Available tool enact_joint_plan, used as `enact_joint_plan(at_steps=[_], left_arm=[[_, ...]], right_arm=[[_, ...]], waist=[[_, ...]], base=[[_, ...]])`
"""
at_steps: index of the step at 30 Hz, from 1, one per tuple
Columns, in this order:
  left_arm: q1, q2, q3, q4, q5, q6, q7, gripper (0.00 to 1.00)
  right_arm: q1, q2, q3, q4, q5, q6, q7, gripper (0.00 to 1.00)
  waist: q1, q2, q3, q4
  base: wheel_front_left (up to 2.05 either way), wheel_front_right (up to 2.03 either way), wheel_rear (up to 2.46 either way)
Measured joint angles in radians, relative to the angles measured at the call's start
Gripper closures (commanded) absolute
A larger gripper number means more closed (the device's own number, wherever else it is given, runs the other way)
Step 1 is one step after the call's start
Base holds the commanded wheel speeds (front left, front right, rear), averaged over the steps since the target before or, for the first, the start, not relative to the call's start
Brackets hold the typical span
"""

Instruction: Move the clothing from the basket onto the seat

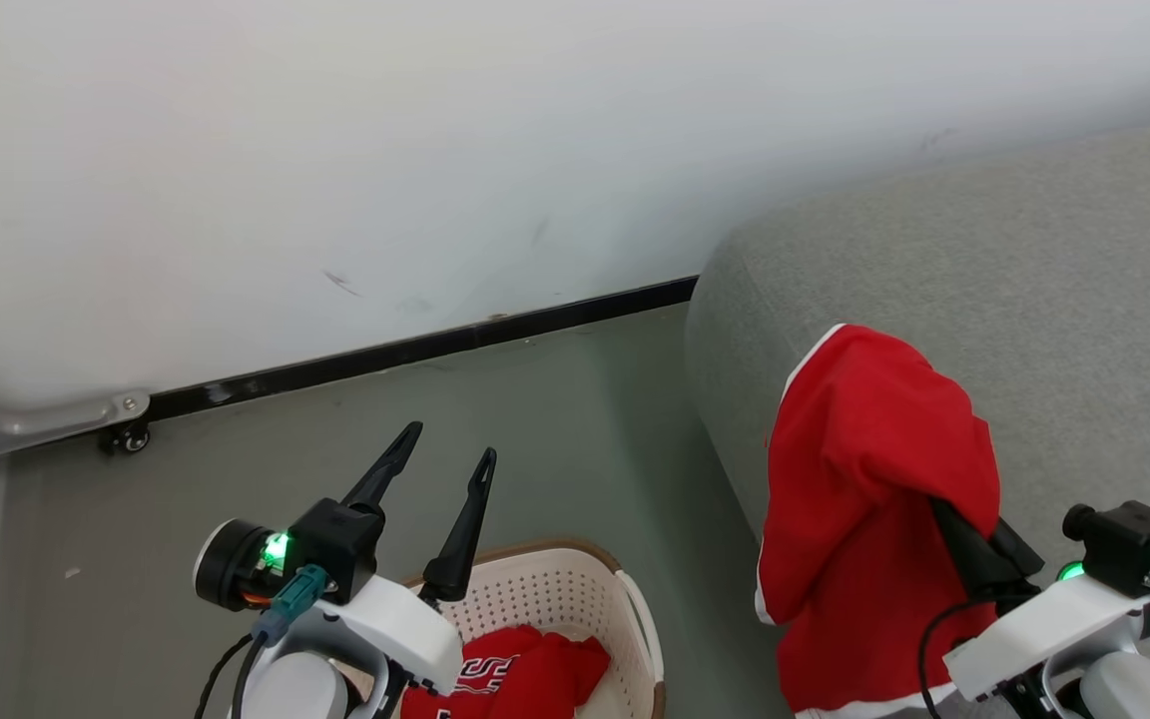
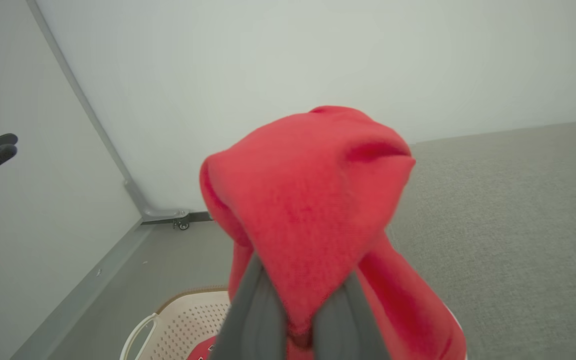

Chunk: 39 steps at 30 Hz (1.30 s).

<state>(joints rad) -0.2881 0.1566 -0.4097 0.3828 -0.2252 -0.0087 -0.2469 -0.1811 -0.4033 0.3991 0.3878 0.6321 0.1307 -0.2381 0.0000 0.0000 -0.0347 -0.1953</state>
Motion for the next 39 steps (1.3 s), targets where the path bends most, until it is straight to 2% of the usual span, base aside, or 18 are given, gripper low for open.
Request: enact_joint_plan(at_steps=[12,21,30,39], left_arm=[[0.022,-0.001,0.032,-0.002,-0.002,0.018,-0.002,0.00],[0.049,0.016,0.070,-0.047,-0.002,0.040,-0.006,0.00],[0.060,0.044,0.118,-0.119,0.000,0.081,-0.006,0.00],[0.073,0.099,0.174,-0.198,0.001,0.108,-0.006,0.00]], right_arm=[[0.055,0.024,-0.047,-0.047,-0.051,0.000,-0.001,1.00],[0.032,0.029,-0.084,-0.073,-0.063,0.000,0.002,1.00],[-0.176,-0.004,-0.166,-0.093,-0.062,0.000,0.042,1.00],[-0.401,-0.035,-0.221,-0.053,-0.062,0.000,0.129,1.00]], waist=[[0.0000,0.0000,-0.002,-0.079],[0.0000,0.0000,0.010,-0.112],[0.0000,0.0000,0.048,-0.114],[0.0000,0.0000,0.103,-0.106]], base=[[0.00,0.00,0.00],[0.00,0.00,0.00],[0.00,0.00,0.00],[0.00,0.00,0.00]])
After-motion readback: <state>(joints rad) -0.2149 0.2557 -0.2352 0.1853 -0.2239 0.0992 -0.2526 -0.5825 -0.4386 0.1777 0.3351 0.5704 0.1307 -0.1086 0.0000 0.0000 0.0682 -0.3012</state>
